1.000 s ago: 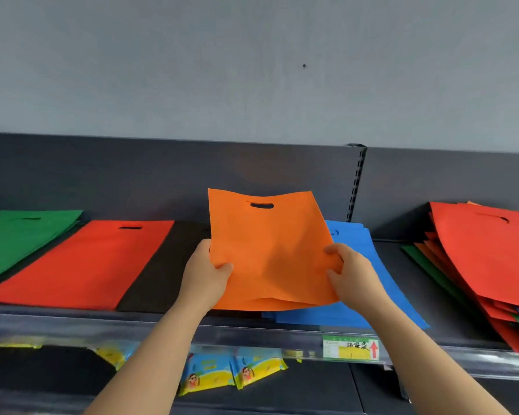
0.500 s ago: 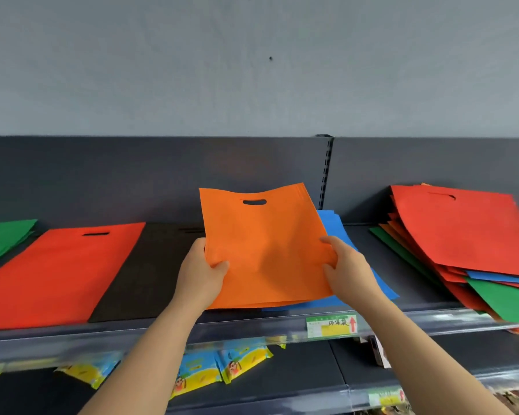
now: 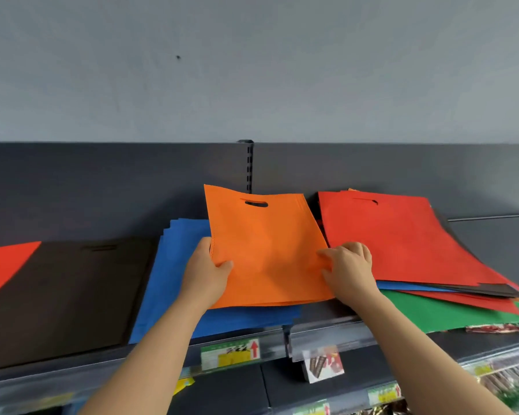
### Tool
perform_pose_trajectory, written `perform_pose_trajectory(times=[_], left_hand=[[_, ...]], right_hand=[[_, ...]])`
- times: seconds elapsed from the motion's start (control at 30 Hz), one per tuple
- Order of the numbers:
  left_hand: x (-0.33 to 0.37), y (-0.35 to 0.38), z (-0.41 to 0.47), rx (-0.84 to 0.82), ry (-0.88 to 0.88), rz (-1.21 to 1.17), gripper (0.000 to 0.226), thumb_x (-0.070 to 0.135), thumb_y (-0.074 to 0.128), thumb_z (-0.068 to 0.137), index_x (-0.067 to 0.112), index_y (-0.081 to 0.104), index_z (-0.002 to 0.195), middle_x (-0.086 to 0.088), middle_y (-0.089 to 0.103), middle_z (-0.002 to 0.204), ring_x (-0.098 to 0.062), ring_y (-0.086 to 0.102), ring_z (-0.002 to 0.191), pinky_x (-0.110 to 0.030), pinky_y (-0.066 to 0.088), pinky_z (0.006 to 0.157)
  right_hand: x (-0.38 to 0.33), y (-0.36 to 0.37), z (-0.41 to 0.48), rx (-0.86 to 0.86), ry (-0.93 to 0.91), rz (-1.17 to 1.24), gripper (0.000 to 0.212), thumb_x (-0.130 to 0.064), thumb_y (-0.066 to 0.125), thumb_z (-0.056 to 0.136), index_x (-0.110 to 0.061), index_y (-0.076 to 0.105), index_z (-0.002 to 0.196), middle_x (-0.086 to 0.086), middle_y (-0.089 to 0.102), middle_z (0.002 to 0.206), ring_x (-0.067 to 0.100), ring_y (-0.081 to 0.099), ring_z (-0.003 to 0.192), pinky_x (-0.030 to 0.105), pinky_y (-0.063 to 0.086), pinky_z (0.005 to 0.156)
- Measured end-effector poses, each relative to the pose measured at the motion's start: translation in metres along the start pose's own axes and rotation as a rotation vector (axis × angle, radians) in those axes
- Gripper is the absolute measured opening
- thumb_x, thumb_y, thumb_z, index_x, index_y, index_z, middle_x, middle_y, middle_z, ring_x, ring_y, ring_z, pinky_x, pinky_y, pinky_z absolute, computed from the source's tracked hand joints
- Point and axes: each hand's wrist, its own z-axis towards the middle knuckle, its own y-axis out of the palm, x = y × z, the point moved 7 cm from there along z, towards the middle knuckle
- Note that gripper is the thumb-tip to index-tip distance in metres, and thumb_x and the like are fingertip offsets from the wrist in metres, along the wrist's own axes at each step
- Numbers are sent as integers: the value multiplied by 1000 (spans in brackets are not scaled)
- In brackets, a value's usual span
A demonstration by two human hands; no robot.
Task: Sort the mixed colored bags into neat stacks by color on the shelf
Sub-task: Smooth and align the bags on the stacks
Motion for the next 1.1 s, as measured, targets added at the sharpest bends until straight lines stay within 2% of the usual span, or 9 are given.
perform_pose_trajectory(times=[0.07, 0.17, 0.27, 0.37, 0.5, 0.7, 0.8, 0.93, 1.1], left_hand=[[6, 20, 5, -1, -5, 16, 29, 14, 59, 92, 24, 47, 116, 10, 55, 102, -9, 54, 85, -18, 40, 60], [8, 48, 8, -10, -38, 44, 29, 12, 57, 92, 22, 47, 117, 8, 58, 100, -9, 57, 81, -25, 47, 62], [8, 71, 9, 3, -71, 74, 34, 10, 55, 92, 20, 46, 123, 4, 59, 105, -12, 56, 81, -26, 43, 59], [10, 87, 12, 36, -90, 106, 37, 11, 56, 91, 18, 46, 127, 2, 57, 111, -17, 54, 88, -28, 40, 63], [15, 109, 15, 36, -98, 103, 35, 9, 56, 91, 17, 47, 124, 2, 58, 108, -15, 54, 86, -22, 39, 57], [22, 154, 18, -40, -110, 107, 35, 11, 57, 92, 17, 47, 125, 2, 59, 112, -11, 56, 82, -21, 42, 56], [25, 176, 21, -89, -123, 122, 29, 12, 58, 92, 16, 47, 119, 0, 59, 107, -14, 57, 83, -22, 45, 59], [28, 201, 28, -140, -125, 135, 23, 12, 59, 90, 18, 49, 110, -2, 60, 106, -19, 59, 90, -30, 49, 71], [33, 222, 30, -179, -121, 150, 36, 11, 56, 92, 19, 45, 125, 4, 59, 103, -12, 56, 85, -18, 39, 57]], right_hand=[[17, 10, 8, -52, -24, -20, 42, -16, 52, 83, -31, 62, 121, 0, 65, 111, 26, 39, 116, 34, 18, 104], [40, 25, 15, -106, -53, -2, 42, -18, 53, 81, -32, 64, 119, -1, 65, 115, 25, 42, 118, 32, 22, 105], [55, 36, 16, -95, -102, -35, 40, -17, 53, 81, -31, 67, 115, -1, 65, 112, 20, 41, 120, 30, 19, 108], [67, 40, 18, -49, -131, -85, 37, -15, 50, 83, -31, 69, 111, -4, 66, 108, 18, 40, 120, 29, 15, 108], [94, 42, 25, -26, -125, -80, 39, -14, 49, 83, -33, 68, 112, -4, 66, 107, 18, 40, 120, 28, 14, 108], [149, 42, 38, -52, -88, -67, 40, -20, 51, 84, -38, 64, 117, -3, 65, 112, 16, 39, 122, 29, 15, 112], [174, 40, 43, -75, -55, -60, 42, -20, 53, 82, -38, 63, 119, -1, 63, 116, 17, 39, 124, 30, 15, 112], [202, 35, 48, -100, -22, -54, 46, -16, 52, 80, -39, 64, 118, -2, 65, 115, 17, 39, 124, 28, 16, 110], [227, 32, 54, -143, 29, -39, 45, -17, 52, 80, -37, 63, 119, -4, 64, 117, 18, 38, 124, 28, 17, 110]])
